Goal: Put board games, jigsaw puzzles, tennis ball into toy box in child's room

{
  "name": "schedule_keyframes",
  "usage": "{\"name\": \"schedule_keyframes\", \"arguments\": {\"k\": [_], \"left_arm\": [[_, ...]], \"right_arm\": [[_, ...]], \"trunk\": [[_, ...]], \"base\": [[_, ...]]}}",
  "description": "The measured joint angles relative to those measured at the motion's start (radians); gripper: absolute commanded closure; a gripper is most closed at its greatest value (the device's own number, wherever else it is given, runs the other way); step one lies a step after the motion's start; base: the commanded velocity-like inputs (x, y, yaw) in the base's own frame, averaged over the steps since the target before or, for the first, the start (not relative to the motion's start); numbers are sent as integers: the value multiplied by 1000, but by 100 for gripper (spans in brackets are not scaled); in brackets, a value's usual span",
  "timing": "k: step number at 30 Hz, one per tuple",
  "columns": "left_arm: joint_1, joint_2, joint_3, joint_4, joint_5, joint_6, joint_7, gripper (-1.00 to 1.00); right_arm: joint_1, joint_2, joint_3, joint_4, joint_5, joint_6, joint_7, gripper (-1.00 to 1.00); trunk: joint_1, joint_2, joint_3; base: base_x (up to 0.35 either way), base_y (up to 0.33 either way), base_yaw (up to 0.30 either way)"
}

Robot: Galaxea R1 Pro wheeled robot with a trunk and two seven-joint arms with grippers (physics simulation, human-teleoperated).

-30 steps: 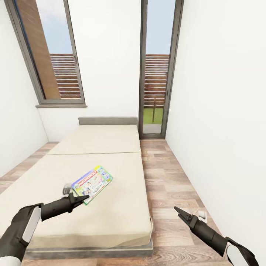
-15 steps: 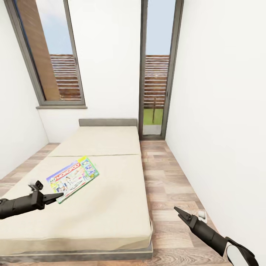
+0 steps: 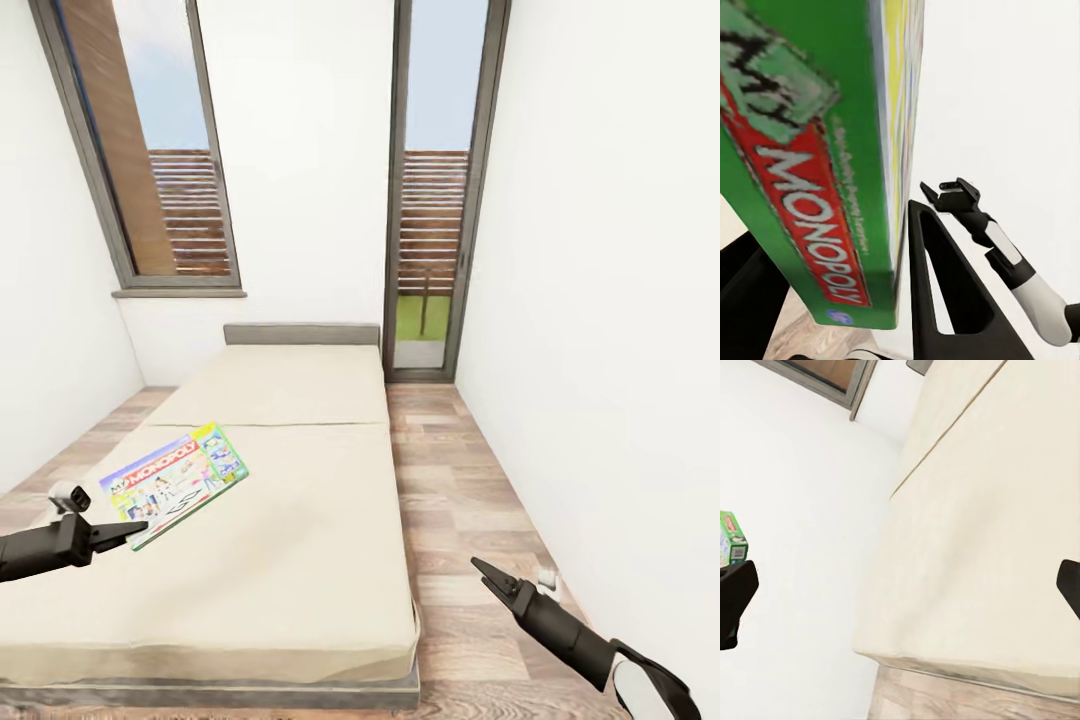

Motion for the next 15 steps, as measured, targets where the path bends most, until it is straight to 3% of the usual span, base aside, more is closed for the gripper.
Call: {"name": "schedule_keyframes", "arguments": {"k": [6, 15], "left_arm": [[0, 1, 0, 1, 0, -1, 0, 100], [1, 1, 0, 1, -1, -1, 0, 100]], "right_arm": [[0, -8, 1, -6, -1, 0, 1, -100], [0, -10, 1, -20, -1, 5, 0, -100]], "trunk": [[-23, 42, 19], [-58, 105, 47]], "base": [[-169, 0, 281], [-24, 0, 289]]}}
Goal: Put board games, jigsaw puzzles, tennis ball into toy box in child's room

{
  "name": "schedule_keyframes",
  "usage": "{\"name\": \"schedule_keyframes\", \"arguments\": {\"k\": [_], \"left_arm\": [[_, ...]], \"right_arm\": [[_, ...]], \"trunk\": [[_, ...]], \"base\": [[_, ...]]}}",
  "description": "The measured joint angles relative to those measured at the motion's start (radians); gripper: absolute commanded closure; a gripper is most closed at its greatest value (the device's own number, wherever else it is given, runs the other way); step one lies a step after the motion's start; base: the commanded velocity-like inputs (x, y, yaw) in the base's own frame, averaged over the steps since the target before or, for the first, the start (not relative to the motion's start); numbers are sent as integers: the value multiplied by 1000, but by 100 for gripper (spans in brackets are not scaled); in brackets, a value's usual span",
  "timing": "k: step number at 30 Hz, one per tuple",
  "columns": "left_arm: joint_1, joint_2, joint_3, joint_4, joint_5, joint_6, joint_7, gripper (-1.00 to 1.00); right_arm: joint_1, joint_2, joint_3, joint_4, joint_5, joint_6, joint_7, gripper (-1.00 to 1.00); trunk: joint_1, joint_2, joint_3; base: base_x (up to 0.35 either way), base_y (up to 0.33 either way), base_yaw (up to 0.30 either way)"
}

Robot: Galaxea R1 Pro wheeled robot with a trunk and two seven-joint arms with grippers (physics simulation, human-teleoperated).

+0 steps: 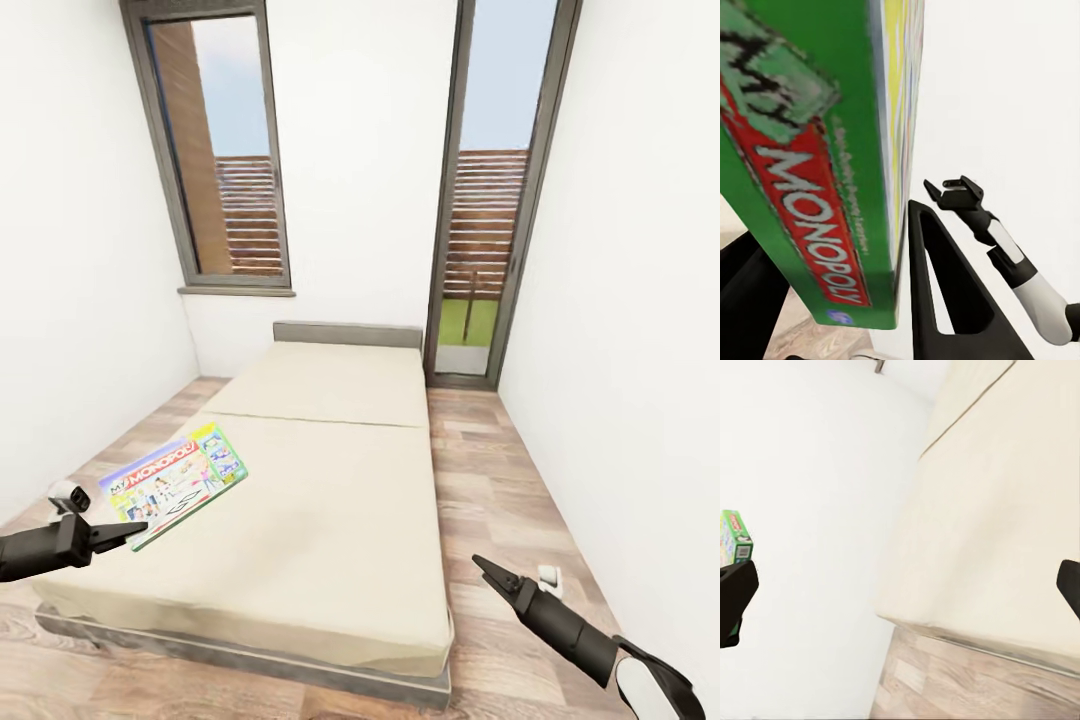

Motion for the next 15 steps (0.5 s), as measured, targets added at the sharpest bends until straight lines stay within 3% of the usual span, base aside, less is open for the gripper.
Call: {"name": "schedule_keyframes", "arguments": {"k": [15], "left_arm": [[0, 0, 0, 0, -1, 0, 0, 100]], "right_arm": [[0, 7, 0, -5, 1, 0, -6, -100]], "trunk": [[-57, 105, 47]], "base": [[-89, 0, 290]]}}
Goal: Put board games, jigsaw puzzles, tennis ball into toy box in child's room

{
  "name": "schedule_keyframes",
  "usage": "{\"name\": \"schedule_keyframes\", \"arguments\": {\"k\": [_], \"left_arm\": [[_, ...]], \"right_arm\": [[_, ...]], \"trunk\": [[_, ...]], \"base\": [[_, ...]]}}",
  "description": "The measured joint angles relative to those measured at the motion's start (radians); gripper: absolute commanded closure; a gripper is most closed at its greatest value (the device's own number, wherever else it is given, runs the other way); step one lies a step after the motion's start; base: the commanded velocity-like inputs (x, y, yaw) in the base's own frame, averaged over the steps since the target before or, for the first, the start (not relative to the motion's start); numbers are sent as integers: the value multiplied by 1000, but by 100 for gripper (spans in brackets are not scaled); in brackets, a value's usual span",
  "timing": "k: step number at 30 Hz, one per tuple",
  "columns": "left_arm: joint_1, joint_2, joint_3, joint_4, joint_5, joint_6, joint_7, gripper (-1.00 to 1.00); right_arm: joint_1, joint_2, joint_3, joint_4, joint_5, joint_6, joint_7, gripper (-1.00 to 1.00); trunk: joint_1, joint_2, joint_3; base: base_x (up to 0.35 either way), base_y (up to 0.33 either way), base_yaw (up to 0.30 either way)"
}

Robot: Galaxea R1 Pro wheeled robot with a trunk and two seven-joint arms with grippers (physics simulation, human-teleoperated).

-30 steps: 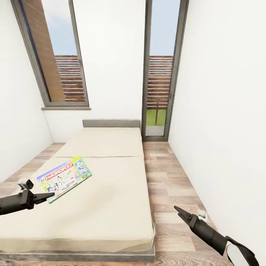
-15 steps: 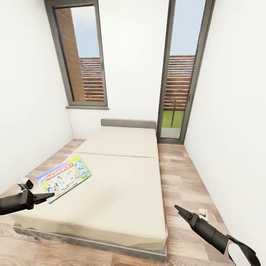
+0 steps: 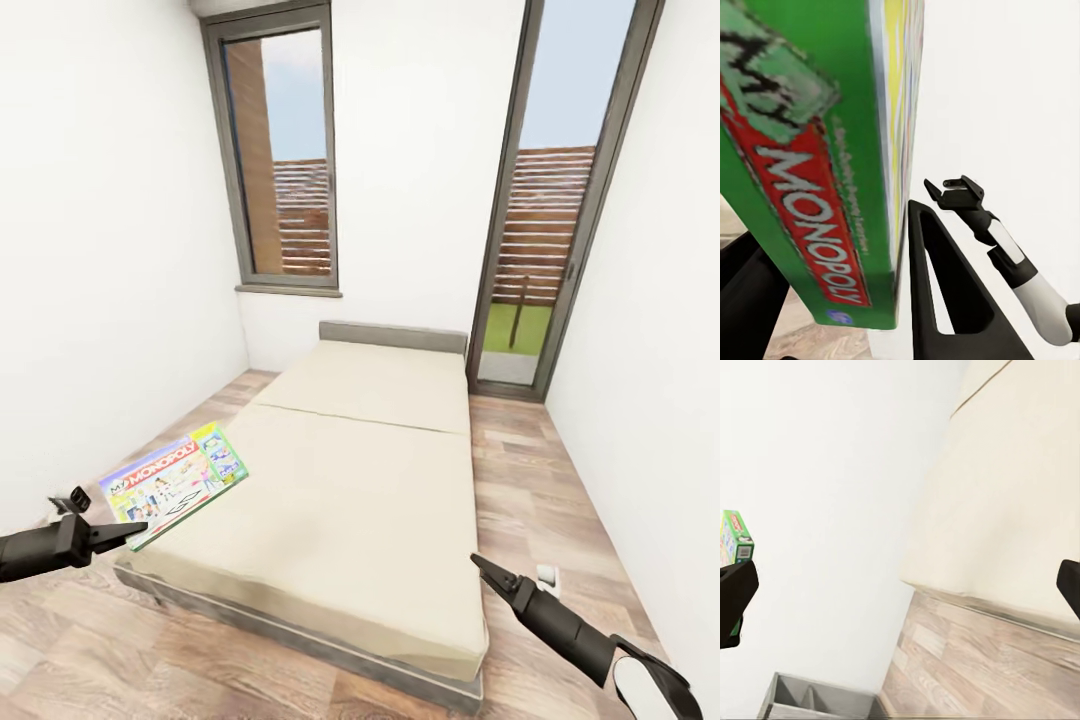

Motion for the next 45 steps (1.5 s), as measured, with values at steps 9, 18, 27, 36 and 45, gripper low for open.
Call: {"name": "schedule_keyframes", "arguments": {"k": [9, 18, 27, 36, 45], "left_arm": [[0, 0, 0, 1, 0, 0, 0, 100], [0, -1, 0, 1, 0, 0, 0, 100], [0, -2, 0, 1, 0, 0, 0, 100], [0, -5, 0, 7, -2, 0, 0, 100], [-1, -10, 0, 9, -2, -1, 0, 100]], "right_arm": [[0, 2, 1, 0, 0, 0, -2, -100], [0, 4, 5, 0, 2, 0, -2, -100], [0, 4, 9, 1, 3, -1, -3, -100], [0, 4, 10, 1, 3, -2, -3, -100], [0, 4, 11, 2, 4, -3, -3, -100]], "trunk": [[-35, 63, 28], [-69, 126, 56], [-104, 189, 85], [-138, 252, 113], [-173, 315, 141]], "base": [[-3, 0, 290], [0, 0, 290], [0, 0, 290], [0, 0, 290], [0, 0, 290]]}}
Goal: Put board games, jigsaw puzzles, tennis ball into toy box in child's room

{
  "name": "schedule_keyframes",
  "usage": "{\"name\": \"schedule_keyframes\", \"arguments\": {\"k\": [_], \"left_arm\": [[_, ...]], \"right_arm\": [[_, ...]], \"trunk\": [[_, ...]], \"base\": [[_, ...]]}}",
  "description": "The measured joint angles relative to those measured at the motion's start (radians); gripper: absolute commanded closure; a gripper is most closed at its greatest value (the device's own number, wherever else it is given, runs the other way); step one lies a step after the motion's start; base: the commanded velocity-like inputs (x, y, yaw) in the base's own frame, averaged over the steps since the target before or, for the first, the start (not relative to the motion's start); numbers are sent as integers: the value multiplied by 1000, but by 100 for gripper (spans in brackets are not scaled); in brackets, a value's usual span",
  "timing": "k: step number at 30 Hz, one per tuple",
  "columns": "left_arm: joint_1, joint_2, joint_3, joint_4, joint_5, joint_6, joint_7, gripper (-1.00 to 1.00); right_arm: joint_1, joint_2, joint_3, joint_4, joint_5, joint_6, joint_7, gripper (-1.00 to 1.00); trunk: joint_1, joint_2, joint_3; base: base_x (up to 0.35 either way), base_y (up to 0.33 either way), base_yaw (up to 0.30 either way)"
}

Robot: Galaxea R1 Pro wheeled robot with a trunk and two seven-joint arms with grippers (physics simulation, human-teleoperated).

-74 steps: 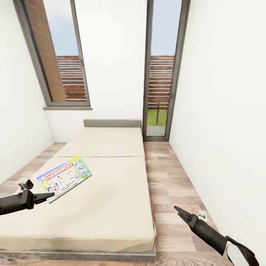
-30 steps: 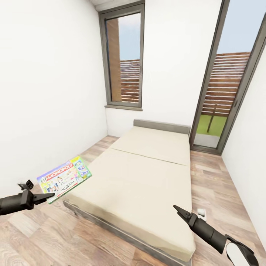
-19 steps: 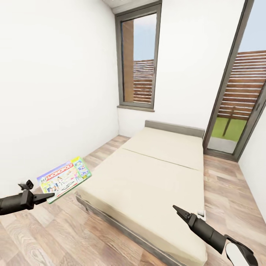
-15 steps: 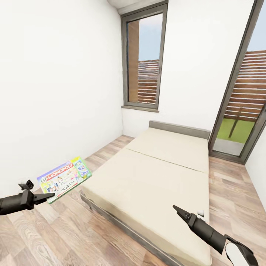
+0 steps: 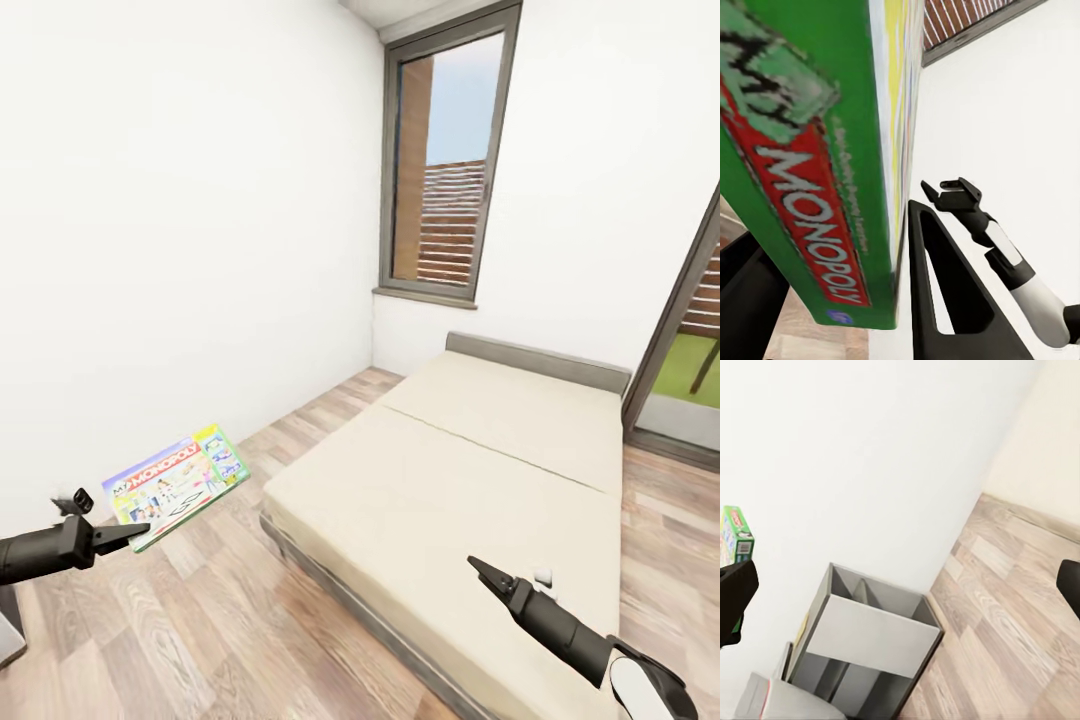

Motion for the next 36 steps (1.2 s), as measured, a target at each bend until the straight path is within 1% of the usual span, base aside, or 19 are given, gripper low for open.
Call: {"name": "schedule_keyframes", "arguments": {"k": [21, 25, 36], "left_arm": [[0, -2, -2, 2, -2, -3, 0, 100], [0, -3, -1, 2, -2, -20, 0, 100], [0, -3, 0, 2, -2, -27, 0, 100]], "right_arm": [[0, 1, 3, -1, 1, -2, -1, -100], [0, 1, 4, 1, 1, -2, -1, -100], [0, 2, 4, 2, 1, -3, -1, -100]], "trunk": [[-81, 147, 66], [-96, 175, 78], [-138, 252, 113]], "base": [[0, 0, 290], [0, 0, 290], [0, 0, 290]]}}
